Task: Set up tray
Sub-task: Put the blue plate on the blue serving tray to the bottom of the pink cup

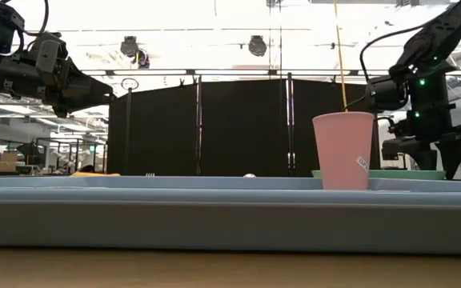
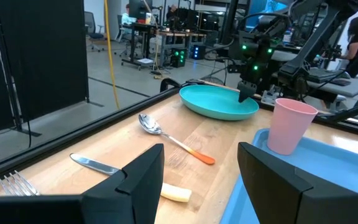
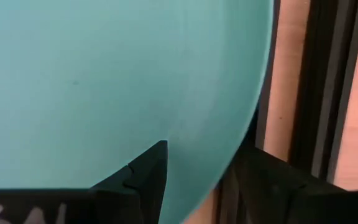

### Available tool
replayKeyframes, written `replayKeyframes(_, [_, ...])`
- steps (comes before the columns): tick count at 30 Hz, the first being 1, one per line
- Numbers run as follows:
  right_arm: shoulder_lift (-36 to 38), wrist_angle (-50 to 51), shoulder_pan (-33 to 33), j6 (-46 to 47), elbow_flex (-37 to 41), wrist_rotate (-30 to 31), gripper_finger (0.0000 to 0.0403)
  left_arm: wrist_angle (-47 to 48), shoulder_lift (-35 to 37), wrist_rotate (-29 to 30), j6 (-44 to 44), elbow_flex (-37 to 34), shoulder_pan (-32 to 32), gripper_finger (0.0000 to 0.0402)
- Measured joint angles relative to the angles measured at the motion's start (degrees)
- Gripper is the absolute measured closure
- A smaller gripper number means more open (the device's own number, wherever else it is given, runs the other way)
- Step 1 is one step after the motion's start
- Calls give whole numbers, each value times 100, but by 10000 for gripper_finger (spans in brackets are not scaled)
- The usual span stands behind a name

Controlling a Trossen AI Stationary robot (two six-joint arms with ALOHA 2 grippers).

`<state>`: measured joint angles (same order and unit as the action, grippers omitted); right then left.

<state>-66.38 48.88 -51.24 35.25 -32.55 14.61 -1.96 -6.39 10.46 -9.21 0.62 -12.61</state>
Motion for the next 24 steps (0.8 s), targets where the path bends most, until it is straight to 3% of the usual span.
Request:
replayKeyframes(8, [8, -233, -4, 4, 69, -3, 245, 0, 1, 0, 0, 0, -1, 192])
replayKeyframes(11, [-16, -521, -7, -17, 88, 12, 283, 0, 0, 0, 0, 0, -1, 192])
replayKeyframes(16, [12, -1045, -9, -241, 80, 9, 381, 0, 0, 1, 0, 0, 0, 192])
replayKeyframes(24, [49, -1865, 2, -579, 82, 76, 398, 0, 0, -2, 0, 0, 0, 192])
